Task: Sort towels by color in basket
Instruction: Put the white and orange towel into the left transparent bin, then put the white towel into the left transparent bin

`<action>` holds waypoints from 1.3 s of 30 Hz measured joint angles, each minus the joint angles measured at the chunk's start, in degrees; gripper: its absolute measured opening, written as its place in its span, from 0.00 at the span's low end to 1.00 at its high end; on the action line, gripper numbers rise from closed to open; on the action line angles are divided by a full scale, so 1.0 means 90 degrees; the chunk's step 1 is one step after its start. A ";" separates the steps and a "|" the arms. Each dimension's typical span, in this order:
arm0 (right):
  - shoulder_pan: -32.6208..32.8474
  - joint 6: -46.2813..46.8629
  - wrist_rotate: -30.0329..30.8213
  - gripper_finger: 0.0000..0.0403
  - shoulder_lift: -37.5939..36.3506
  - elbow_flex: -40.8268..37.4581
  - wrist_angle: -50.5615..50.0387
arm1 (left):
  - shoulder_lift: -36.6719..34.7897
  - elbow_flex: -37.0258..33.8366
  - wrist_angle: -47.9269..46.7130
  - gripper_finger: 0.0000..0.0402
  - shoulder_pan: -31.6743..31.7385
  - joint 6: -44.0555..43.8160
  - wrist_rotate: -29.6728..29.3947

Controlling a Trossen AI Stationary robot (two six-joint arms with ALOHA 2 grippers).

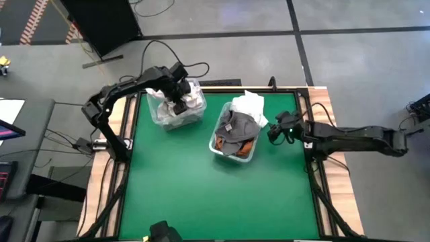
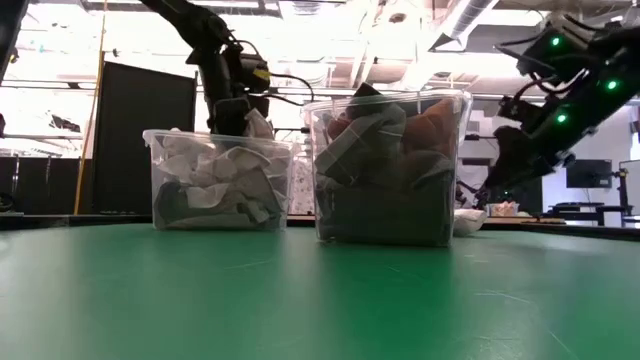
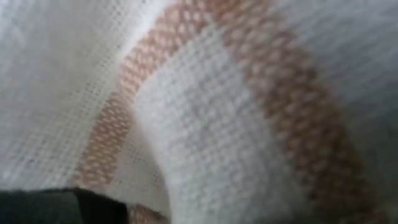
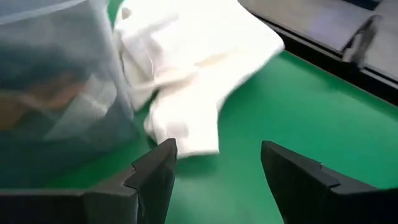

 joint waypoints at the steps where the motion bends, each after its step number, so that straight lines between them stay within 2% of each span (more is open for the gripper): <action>1: -0.0177 -0.0084 -0.0175 0.66 0.0000 -0.0127 0.0342 | 0.0004 0.0084 -0.0120 0.61 -0.0050 0.0000 -0.0129; 9: -0.1488 -0.0516 -0.1712 0.66 0.0523 -0.0962 0.2669 | -0.0007 0.0729 -0.1086 0.61 -0.0369 0.0030 -0.0814; 16: -0.1963 -0.0694 -0.2434 0.66 0.1575 -0.1147 0.4331 | -0.0121 0.1284 -0.1770 0.60 -0.0548 -0.0105 -0.1099; 24: -0.2161 -0.0694 -0.2703 0.66 0.3272 -0.1092 0.5795 | -0.0604 0.1428 -0.1831 0.60 -0.0956 -0.0254 -0.1452; 31: -0.2087 -0.0849 -0.2770 0.64 0.4611 -0.0396 0.6119 | -0.1011 0.1431 -0.1487 0.60 -0.1325 -0.0390 -0.1531; 35: -0.2003 -0.1048 -0.2770 0.52 0.5166 0.0019 0.6134 | -0.1048 0.1431 -0.1488 0.60 -0.1550 -0.0466 -0.1536; 37: -0.1998 -0.1077 -0.2770 0.40 0.5365 0.0132 0.6106 | -0.1043 0.1431 -0.1514 0.60 -0.1635 -0.0498 -0.1536; 39: -0.1998 -0.1095 -0.2770 0.24 0.5499 0.0184 0.6124 | -0.1042 0.1431 -0.1509 0.60 -0.1732 -0.0499 -0.1536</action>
